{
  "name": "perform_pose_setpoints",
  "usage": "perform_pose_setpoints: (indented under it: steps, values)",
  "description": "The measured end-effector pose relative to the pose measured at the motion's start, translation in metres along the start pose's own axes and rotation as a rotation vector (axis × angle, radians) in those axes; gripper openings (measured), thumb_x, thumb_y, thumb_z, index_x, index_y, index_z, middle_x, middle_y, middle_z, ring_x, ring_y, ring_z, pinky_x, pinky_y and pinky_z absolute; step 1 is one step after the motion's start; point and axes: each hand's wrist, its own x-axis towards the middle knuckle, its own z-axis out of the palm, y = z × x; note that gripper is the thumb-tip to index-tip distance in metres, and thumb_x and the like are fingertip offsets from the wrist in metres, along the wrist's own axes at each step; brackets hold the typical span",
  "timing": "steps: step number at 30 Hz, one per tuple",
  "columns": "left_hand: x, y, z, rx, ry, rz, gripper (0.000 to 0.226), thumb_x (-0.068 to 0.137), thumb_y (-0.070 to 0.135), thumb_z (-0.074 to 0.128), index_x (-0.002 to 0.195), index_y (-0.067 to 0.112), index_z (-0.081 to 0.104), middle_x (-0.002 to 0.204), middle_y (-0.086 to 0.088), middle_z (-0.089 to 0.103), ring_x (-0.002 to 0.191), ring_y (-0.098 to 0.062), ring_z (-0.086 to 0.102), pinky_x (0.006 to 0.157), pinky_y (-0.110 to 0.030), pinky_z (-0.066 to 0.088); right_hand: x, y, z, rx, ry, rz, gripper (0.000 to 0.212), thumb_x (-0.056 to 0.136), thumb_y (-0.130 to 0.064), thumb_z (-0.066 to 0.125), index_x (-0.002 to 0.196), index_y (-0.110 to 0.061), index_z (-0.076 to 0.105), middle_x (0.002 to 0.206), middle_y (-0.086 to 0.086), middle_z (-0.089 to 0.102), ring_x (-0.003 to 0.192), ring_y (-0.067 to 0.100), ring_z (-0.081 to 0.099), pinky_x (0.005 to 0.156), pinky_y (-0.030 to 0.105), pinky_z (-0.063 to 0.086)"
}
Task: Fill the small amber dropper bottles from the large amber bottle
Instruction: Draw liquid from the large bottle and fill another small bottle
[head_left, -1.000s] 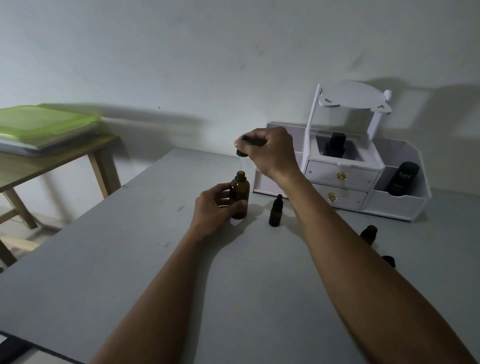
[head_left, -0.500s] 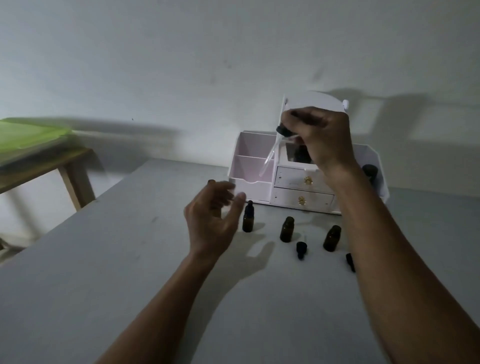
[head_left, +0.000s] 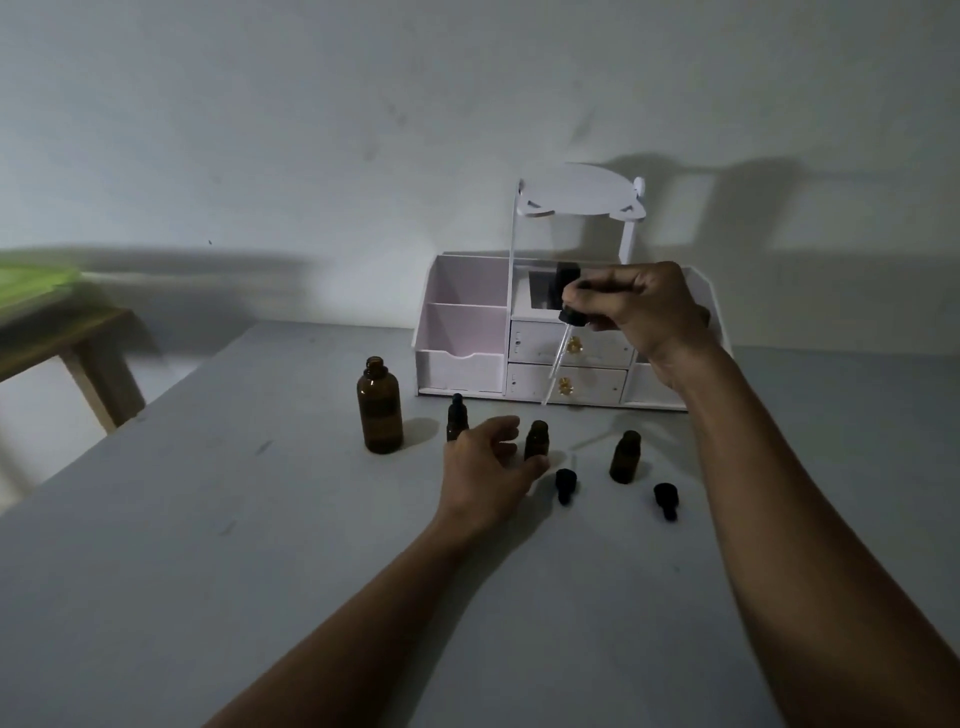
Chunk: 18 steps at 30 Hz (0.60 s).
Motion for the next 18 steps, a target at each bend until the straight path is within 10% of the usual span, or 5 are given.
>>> perform_pose_setpoints:
  steps: [13,18]
  values:
    - [0.008,-0.003,0.007,0.0,0.038,0.025,0.041,0.088,0.015,0.074,0.127,0.01,0.066,0.122,-0.003,0.071,0.099,-0.001,0.061,0.069,0.005,0.04,0.001,0.01,0.007,-0.03,-0.028,0.018,0.006,0.082,-0.008,0.078,0.087,-0.012,0.078,0.082,0.003,0.076,0.069,0.006,0.073,0.077,0.041,0.06]
    - [0.008,-0.002,0.006,-0.016,0.024,0.013,0.041,0.087,0.015,0.074,0.127,0.01,0.066,0.122,-0.002,0.071,0.1,-0.003,0.063,0.083,-0.002,0.047,0.002,0.014,0.011,-0.061,-0.047,0.024,0.007,0.082,-0.01,0.078,0.09,-0.009,0.079,0.084,0.005,0.077,0.072,0.01,0.075,0.079,0.046,0.06]
